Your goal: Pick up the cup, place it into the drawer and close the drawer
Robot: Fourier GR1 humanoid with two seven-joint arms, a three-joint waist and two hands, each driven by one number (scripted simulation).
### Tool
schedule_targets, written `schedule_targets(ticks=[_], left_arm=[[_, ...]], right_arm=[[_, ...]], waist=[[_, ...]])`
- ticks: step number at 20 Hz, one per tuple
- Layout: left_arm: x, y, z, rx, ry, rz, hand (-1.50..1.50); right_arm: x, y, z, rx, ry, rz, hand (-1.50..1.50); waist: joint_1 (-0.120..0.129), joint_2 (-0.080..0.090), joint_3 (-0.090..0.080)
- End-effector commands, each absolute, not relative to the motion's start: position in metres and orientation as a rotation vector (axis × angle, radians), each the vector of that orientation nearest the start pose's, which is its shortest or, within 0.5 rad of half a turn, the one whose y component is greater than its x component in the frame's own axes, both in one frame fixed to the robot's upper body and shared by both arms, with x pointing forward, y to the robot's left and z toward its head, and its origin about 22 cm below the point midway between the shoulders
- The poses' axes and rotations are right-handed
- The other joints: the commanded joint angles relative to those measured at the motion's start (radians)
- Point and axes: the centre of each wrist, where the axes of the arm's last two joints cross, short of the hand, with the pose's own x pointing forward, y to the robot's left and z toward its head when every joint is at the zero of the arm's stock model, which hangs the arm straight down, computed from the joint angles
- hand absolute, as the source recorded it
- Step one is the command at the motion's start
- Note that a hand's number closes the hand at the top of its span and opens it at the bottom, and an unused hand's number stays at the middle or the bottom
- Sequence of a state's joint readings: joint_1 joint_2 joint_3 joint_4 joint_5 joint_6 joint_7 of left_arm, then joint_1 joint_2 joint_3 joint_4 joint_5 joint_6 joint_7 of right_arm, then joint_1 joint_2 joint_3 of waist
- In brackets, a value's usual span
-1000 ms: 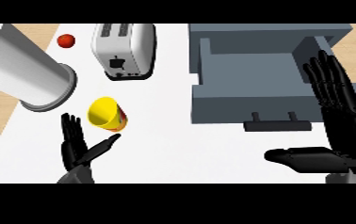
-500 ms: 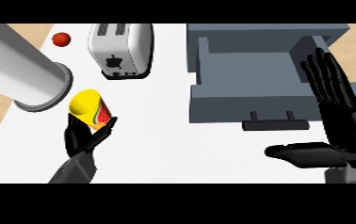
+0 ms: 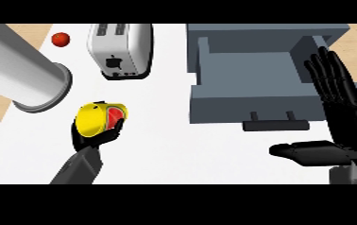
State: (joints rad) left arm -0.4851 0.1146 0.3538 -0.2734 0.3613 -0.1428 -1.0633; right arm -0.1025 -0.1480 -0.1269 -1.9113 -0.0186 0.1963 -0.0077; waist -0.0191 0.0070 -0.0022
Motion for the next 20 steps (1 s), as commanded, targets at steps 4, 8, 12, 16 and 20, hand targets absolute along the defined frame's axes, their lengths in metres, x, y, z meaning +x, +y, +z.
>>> schedule_targets(ticks=[4,8,12,16,20], left_arm=[[0.273,0.309,-0.138,-0.147,-1.931,0.466,1.5],[0.275,0.314,-0.134,-0.204,-1.97,0.403,1.5],[0.295,0.311,-0.118,-0.26,-2.013,0.369,1.5],[0.313,0.301,-0.101,-0.316,-2.093,0.325,1.5],[0.34,0.273,-0.072,-0.377,-2.079,0.206,1.5]], right_arm=[[0.244,-0.267,0.112,-0.059,-2.003,0.265,-1.5],[0.241,-0.268,0.115,-0.068,-2.009,0.276,-1.5],[0.239,-0.267,0.113,-0.044,-2.03,0.247,-1.5],[0.244,-0.261,0.107,-0.072,-1.994,0.243,-1.5],[0.237,-0.267,0.11,-0.064,-2.016,0.228,-1.5]], waist=[[-0.001,0.001,0.0],[0.002,-0.002,0.0],[0.002,-0.002,0.0],[0.013,-0.005,0.001],[0.02,-0.012,0.003]])
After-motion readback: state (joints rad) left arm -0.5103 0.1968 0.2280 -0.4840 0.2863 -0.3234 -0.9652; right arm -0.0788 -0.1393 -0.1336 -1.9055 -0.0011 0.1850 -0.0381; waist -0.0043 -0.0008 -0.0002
